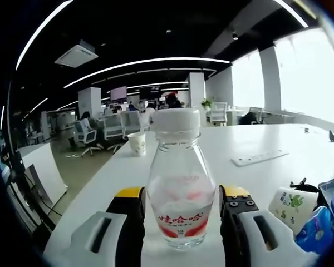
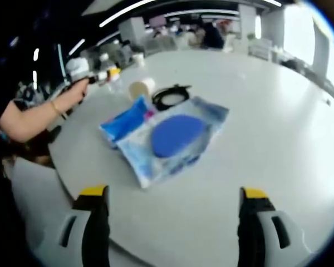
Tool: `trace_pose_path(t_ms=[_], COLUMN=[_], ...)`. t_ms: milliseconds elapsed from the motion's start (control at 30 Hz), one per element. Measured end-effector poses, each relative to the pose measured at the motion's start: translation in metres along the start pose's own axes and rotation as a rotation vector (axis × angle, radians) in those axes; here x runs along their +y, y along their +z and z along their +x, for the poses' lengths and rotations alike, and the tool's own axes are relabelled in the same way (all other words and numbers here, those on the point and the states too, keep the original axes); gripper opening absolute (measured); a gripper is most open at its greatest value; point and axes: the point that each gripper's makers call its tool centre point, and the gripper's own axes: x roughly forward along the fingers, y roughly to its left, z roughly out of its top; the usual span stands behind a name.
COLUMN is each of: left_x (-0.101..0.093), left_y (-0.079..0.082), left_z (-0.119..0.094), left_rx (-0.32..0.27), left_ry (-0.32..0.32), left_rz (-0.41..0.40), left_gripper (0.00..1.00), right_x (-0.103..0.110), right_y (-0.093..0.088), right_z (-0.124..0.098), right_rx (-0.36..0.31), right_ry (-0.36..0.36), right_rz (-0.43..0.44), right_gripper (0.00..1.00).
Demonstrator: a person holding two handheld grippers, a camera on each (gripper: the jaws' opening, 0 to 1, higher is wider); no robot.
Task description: Arrange the tabletop items into an orderly group along one side of the table until the central work area is clear of visible clutter.
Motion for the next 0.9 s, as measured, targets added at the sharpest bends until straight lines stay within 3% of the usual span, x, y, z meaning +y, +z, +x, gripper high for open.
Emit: trace_pose_path(t_ms=[300, 500, 600, 900], left_x=[0.003, 0.0, -0.003, -0.012], left_y=[0.012, 0.015, 0.015, 0.014], left_z=[-0.008, -0.018, -0.022, -0.037], left_rx=[-0.047, -0.056, -0.058, -0.037], left_ry=[-0.009, -0.06, -0.079, -0.134], left_rz=[0.016, 0.034, 0.027, 0.048], left_gripper=[0.85, 0.96, 1.0, 1.0], right_x=[0.003, 0.005, 0.007, 0.009], right_y=[0.023, 0.039, 0.048, 0.066], right_z=[-0.002, 0.0, 0.001, 0.007], right_rx=[-0.091, -0.136, -0.158, -0.189], right_ry=[0.014, 0.023, 0.038, 0.059], right_rz=[-0.024, -0.058, -0.076, -0.123], right_gripper=[0.96, 0.96, 0.96, 0.95])
